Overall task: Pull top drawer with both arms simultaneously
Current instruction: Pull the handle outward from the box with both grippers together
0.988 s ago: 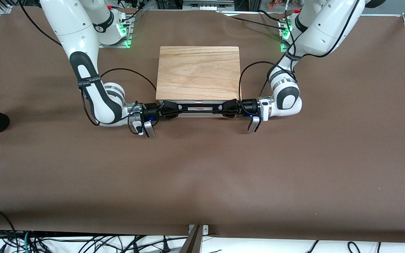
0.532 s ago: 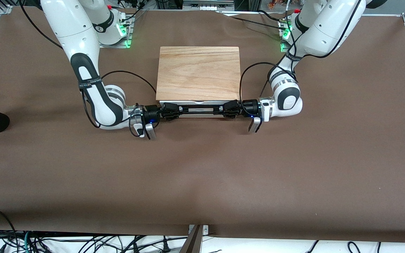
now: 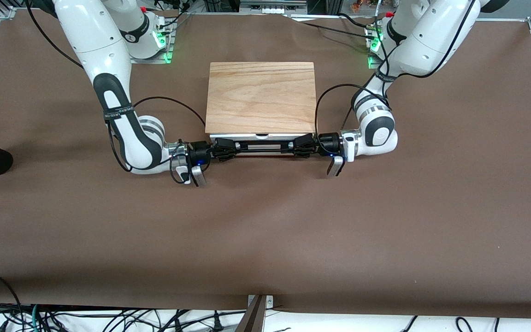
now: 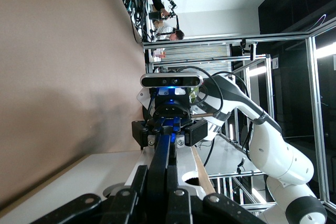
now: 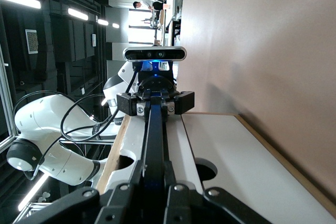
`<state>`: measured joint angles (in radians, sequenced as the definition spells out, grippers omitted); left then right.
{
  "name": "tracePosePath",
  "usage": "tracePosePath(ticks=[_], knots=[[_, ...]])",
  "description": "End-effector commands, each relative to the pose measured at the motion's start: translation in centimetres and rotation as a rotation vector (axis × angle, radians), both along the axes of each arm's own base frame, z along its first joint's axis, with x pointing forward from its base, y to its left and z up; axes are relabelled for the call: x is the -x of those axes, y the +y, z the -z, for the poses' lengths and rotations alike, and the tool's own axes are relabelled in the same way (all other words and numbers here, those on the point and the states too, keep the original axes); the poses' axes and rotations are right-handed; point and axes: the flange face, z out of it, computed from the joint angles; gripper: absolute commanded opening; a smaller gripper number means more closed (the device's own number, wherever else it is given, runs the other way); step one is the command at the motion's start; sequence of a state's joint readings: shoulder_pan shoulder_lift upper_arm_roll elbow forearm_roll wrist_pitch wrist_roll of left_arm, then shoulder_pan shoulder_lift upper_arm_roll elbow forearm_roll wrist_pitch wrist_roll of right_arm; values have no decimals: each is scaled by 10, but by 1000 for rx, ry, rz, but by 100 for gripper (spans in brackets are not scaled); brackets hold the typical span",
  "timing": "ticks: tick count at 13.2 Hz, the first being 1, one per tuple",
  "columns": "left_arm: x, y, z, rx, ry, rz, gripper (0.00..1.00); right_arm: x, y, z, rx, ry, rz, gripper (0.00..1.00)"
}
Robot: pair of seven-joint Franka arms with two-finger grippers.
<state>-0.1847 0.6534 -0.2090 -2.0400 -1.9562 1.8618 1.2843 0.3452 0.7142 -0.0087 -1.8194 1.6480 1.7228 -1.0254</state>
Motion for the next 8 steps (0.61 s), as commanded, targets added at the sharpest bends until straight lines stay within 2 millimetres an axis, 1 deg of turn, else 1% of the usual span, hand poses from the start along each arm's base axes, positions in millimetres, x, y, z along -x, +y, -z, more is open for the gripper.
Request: tracePosePath(ticks=[1, 2, 3, 5, 6, 7, 8], knots=[[-4, 25, -6, 32, -31, 5, 0, -65, -46, -39, -39, -41, 130, 0], [-9, 24, -7, 36, -40, 3, 0, -67, -50, -40, -40, -44, 132, 0], [-9, 24, -4, 34, -35, 1, 0, -68, -51, -42, -46, -43, 130, 0], [-16, 28, -2, 33, -37, -7, 0, -74, -51, -49, -49, -38, 132, 0], [-17, 28, -1, 34, -25, -8, 0, -77, -52, -50, -50, -39, 133, 0], [-24, 30, -5, 36, -20, -14, 0, -79, -55, -48, -48, -37, 139, 0], [-27, 35, -2, 30, 1, -22, 0, -79, -56, -49, -49, -37, 140, 0]])
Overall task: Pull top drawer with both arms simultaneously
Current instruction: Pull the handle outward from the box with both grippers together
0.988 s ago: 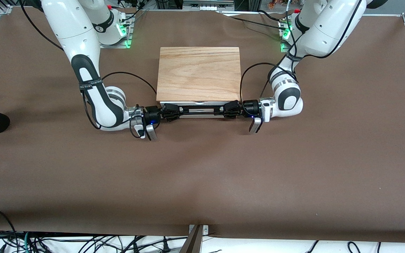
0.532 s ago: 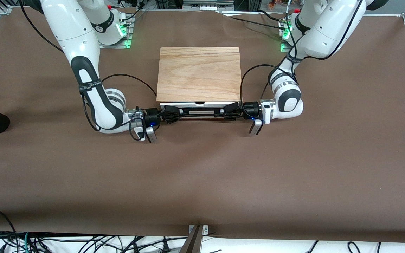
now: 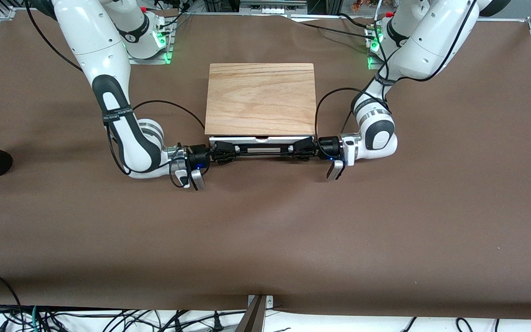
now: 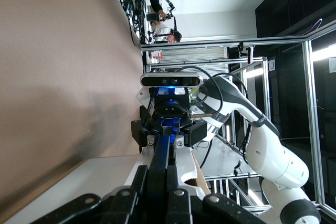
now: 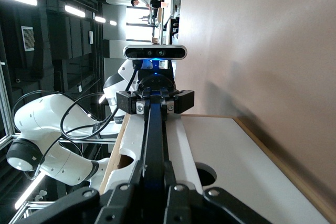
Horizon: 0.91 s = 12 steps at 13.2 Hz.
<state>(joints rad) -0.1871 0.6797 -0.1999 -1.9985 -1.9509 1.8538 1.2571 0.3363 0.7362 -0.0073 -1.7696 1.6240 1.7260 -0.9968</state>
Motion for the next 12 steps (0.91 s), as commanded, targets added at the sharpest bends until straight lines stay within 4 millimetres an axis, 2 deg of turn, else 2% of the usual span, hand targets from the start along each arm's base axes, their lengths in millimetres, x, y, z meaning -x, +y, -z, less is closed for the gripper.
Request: tracePosePath(ticks=[1, 4, 7, 10, 12], knots=[[-16, 37, -3, 9, -5, -27, 0, -67, -57, -45, -60, -34, 149, 0], [-15, 43, 1, -9, 10, -6, 0, -75, -57, -48, -65, -49, 151, 0], [-21, 62, 2, -28, 31, -7, 0, -81, -61, -49, -67, -58, 158, 0], [-35, 66, -7, -18, 29, -18, 0, -89, -66, -49, -66, -34, 170, 0], [-40, 67, -10, -19, 25, -14, 0, -96, -66, -57, -68, -24, 173, 0]])
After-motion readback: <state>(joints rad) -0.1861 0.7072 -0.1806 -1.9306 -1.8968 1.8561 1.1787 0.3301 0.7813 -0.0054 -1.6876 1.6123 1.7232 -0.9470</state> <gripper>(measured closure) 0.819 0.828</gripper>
